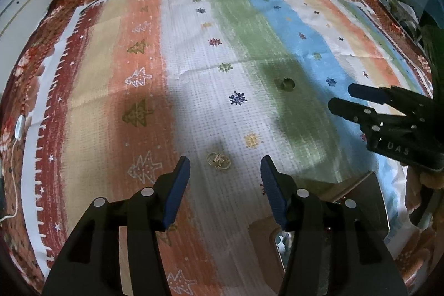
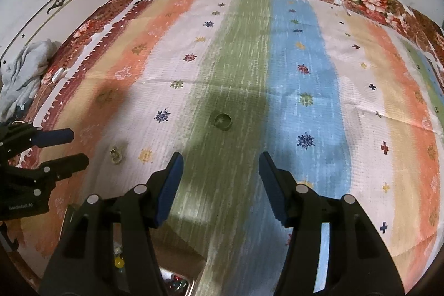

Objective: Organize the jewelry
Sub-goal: 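Lift both open tools from the tin toward the gold rings on the bedspread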

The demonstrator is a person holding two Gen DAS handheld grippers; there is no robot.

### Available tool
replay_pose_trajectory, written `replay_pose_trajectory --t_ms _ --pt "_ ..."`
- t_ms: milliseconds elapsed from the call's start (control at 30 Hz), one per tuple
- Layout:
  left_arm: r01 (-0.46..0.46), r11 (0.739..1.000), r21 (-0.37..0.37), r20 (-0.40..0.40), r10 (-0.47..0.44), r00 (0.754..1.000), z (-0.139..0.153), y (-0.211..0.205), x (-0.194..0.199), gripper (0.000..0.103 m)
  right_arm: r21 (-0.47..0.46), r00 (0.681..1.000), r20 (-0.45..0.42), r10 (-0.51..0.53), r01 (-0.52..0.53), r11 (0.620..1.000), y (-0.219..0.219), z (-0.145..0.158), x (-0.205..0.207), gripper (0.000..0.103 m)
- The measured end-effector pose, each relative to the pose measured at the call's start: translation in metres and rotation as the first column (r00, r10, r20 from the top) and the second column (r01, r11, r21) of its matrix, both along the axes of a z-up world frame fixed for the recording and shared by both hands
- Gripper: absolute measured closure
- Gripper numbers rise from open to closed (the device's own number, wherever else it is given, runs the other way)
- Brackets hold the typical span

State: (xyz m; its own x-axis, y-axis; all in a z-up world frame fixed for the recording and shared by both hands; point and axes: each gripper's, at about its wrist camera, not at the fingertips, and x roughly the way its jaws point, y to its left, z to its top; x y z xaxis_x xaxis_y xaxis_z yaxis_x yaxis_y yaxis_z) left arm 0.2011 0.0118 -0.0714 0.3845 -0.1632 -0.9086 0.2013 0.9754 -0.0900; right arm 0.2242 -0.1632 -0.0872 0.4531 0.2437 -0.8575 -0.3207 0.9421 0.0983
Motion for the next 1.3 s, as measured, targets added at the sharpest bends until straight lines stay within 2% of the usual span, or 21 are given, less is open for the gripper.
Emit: replay_pose_trajectory --t_ms 233,367,800,1000,1300 --pt "0.003 1.000 0.005 -0.045 -0.002 0.999 -0.012 -0.001 0.010 0.050 -0.004 0.999 -0.033 -0.007 0.007 1.000 0.001 -0.014 0.019 0.046" --pt "-0.030 0.995 -0.096 -0.112 0.019 0.993 -0.020 0.007 0.016 0.049 -0.005 0.999 -0.048 -0.004 0.004 1.000 0.004 -0.019 0.026 0.046" --pt "-0.020 0.999 -0.042 -0.164 0.012 0.986 -0.040 0.001 0.026 0.048 0.010 0.995 -0.102 0.000 0.001 1.000 0.015 -0.036 0.052 0.042" --pt "-0.018 0.999 -0.032 -0.181 0.012 0.983 -0.046 0.003 0.029 0.048 0.036 0.991 -0.135 0.002 0.003 0.999 0.019 -0.044 0.064 0.042" --pt "-0.010 0.999 -0.042 -0.206 0.002 0.979 -0.052 0.005 0.032 0.048 0.007 0.983 -0.184 0.015 -0.014 1.000 0.025 -0.056 0.080 0.042"
